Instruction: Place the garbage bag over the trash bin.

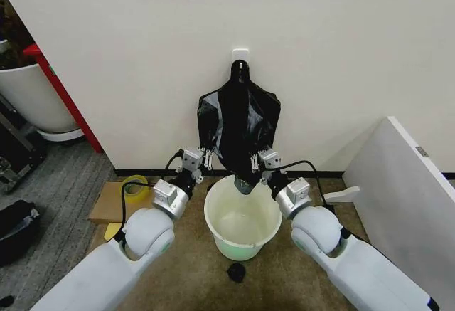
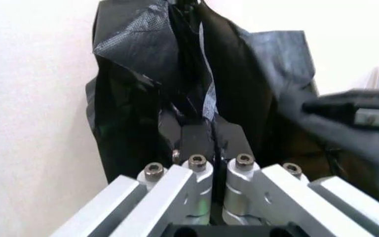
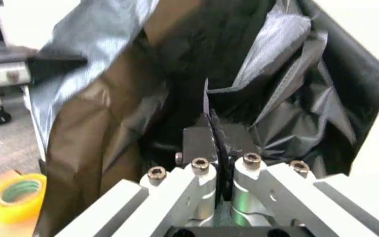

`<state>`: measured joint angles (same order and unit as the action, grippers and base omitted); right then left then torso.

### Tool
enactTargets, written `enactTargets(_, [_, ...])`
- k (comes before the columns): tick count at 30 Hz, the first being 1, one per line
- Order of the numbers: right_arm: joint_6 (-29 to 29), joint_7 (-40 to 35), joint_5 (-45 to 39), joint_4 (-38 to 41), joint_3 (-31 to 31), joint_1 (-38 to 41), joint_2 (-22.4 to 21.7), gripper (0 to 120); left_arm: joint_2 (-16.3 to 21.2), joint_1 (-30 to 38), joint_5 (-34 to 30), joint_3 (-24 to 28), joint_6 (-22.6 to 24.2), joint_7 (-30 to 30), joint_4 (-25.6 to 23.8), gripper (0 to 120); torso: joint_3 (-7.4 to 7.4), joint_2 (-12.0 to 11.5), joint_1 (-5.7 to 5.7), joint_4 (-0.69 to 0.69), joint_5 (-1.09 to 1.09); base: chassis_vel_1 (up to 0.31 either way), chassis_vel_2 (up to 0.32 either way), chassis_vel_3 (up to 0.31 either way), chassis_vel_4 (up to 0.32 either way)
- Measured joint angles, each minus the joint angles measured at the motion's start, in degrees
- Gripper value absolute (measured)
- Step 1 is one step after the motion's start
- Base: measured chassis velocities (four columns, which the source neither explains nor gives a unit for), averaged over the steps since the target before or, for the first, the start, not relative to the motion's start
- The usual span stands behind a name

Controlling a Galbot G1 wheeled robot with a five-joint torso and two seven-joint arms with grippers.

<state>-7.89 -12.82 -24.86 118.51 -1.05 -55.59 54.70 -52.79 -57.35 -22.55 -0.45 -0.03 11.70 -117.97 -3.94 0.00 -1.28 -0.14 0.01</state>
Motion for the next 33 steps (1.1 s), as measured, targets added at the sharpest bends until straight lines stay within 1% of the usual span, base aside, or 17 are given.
enactTargets(1, [0.0, 0.0, 0.0, 0.0, 0.0, 0.0, 0.0, 0, 0.0, 0.0, 0.0, 0.0, 0.0, 0.0, 0.0, 0, 0.0, 0.0, 0.0, 0.0, 0.0, 0.0, 0.0, 0.0, 0.0])
enactTargets(3, [0.21, 0.84, -1.63, 2.07, 1.9, -1.56, -1.03, 0, 0.31, -1.48, 0.0, -1.19, 0.01, -0.06, -1.22, 0, 0.0, 0.0, 0.0, 0.01, 0.0, 0.0, 0.0, 0.0, 0.0])
enactTargets(7, [1.44, 3.27, -7.14, 8.57, 8.43, -7.72, -2.71, 0, 1.75, -4.49, -0.82, -4.36, 0.07, -0.71, -5.75, 0, 0.0, 0.0, 0.0, 0.01, 0.0, 0.0, 0.0, 0.0, 0.0])
enactTargets(8, [1.44, 3.27, -7.14, 8.57, 8.43, -7.72, -2.71, 0, 1.75, -4.49, -0.82, -4.36, 0.07, -0.71, -5.75, 0, 0.0, 0.0, 0.0, 0.01, 0.0, 0.0, 0.0, 0.0, 0.0])
enactTargets(11, [1.59, 3.53, -11.41, 14.0, 13.03, -12.09, -2.81, 0, 3.43, -6.12, -3.23, -5.88, 0.65, -0.67, -10.62, 0, 0.01, 0.0, 0.0, -0.01, 0.01, 0.0, 0.0, 0.0, 0.0])
enactTargets(14, [0.69, 1.98, -16.21, 18.93, 17.62, -15.55, -2.72, 0, 5.03, -9.27, -4.29, -6.56, 1.0, -0.47, -15.42, 0, 0.01, 0.0, 0.0, 0.01, 0.01, 0.0, 0.0, 0.0, 0.0])
enactTargets(15, [0.29, 1.17, -17.16, 20.14, 18.82, -16.52, -2.56, 0, 5.28, -10.27, -4.3, -6.65, 1.01, -0.46, -16.46, 0, 0.01, 0.0, 0.01, 0.01, 0.01, 0.0, 0.0, 0.0, 0.0])
enactTargets(16, [0.29, 1.17, -17.16, 20.14, 18.82, -16.52, -2.56, 0, 5.28, -10.27, -4.3, -6.65, 1.01, -0.46, -16.46, 0, 0.01, 0.0, 0.01, 0.01, 0.01, 0.0, 0.0, 0.0, 0.0])
enactTargets(20, [-0.79, -0.09, -19.63, 24.6, 22.76, -22.48, -1.05, 0, 5.52, -13.65, -4.53, -6.6, 1.28, -0.11, -19.4, 0, 0.01, 0.0, 0.0, 0.0, 0.0, 0.0, 0.0, 0.0, 0.0])
enactTargets(23, [-0.83, -0.09, -19.64, 25.13, 23.4, -24.81, -0.38, 0, 5.51, -14.55, -4.92, -6.56, 1.57, 0.31, -20.15, 0, 0.01, 0.0, 0.01, -0.01, 0.0, 0.0, 0.0, 0.0, 0.0])
enactTargets(27, [-0.83, -0.15, -19.36, 25.24, 23.45, -28.46, 1.46, 0, 5.31, -17.53, -4.87, -6.57, 1.84, 0.62, -21.54, 0, 0.01, 0.0, 0.0, -0.01, -0.01, 0.0, 0.0, 0.0, 0.0])
enactTargets(33, [-0.83, -0.8, -18.51, 25.15, 22.01, -30.43, 2.95, 0, 5.24, -21.8, -4.25, -6.69, 1.38, 0.61, -22.5, 0, 0.0, 0.0, 0.01, 0.01, 0.0, 0.0, 0.0, 0.0, 0.0])
